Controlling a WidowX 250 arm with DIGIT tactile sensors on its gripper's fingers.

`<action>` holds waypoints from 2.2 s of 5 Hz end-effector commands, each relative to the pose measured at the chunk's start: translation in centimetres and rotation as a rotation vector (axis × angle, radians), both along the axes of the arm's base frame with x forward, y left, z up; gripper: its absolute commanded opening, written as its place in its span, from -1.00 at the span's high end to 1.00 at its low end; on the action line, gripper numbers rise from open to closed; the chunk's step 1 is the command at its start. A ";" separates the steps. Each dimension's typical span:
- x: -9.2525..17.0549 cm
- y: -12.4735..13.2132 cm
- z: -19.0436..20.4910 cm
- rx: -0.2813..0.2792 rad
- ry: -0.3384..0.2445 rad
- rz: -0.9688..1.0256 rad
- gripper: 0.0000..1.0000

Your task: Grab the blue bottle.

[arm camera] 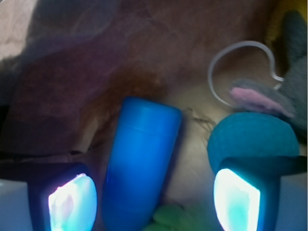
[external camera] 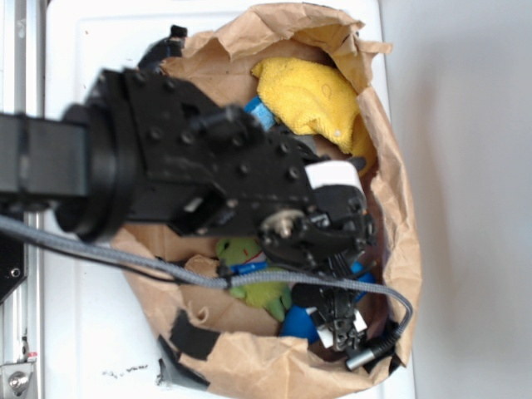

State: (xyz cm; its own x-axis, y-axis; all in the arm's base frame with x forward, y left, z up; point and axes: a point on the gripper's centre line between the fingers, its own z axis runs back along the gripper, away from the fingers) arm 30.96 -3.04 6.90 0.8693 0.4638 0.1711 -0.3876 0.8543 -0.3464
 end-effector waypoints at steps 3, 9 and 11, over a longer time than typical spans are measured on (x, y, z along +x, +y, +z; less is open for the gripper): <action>0.4 -1.8 -1.1 0.020 0.019 0.108 -1.00; -0.1 -0.2 -4.2 0.161 0.151 0.168 -1.00; 0.1 -0.3 -4.9 0.169 0.164 0.166 1.00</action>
State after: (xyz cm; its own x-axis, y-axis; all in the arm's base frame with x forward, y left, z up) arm 31.07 -3.64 2.60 0.8017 0.5835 0.1293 -0.5693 0.8114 -0.1324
